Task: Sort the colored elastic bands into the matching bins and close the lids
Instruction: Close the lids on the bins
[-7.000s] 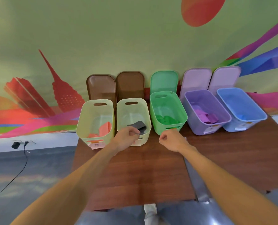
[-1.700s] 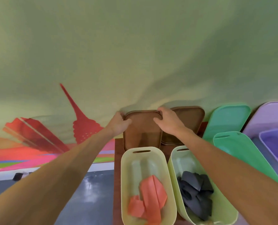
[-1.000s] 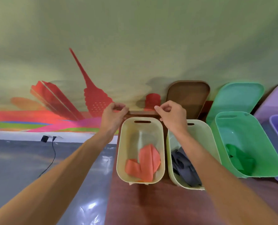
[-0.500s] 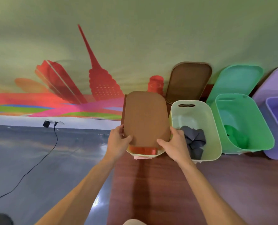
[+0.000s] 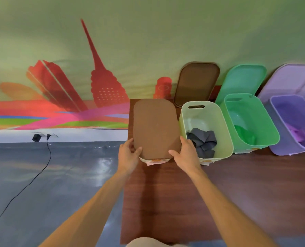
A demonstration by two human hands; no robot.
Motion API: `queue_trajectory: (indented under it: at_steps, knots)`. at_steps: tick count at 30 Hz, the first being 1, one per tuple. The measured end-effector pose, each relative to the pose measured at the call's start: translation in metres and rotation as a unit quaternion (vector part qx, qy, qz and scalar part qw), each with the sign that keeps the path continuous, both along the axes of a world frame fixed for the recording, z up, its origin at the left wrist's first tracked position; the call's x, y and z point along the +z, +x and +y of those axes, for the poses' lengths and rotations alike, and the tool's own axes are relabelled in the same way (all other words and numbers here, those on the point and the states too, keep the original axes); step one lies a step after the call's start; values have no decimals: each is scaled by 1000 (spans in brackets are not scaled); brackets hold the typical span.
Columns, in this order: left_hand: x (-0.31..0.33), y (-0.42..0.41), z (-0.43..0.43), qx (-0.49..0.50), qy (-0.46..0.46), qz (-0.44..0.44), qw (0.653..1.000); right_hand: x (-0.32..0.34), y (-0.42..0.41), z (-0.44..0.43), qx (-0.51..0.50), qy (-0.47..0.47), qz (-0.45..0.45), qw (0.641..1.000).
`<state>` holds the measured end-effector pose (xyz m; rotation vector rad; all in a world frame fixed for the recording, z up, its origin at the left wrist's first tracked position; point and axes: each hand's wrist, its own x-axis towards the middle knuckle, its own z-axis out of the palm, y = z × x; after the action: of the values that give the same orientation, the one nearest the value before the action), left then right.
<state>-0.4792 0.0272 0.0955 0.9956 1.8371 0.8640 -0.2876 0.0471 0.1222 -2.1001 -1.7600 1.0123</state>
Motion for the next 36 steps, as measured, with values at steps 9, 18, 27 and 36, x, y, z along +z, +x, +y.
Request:
queue_trajectory:
  at_steps: [9,18,27,36]
  knots:
    - [24,1,6,-63,-25,107,992,12,-1,0,23,-25,-78,996]
    - [59,13,22,-154,67,257,952,56,13,22,97,27,-151,983]
    - [110,67,104,-263,35,239,934,98,95,121,150,46,-141,977]
    - [135,138,213,-207,-12,192,959,114,168,241,155,86,-89,980]
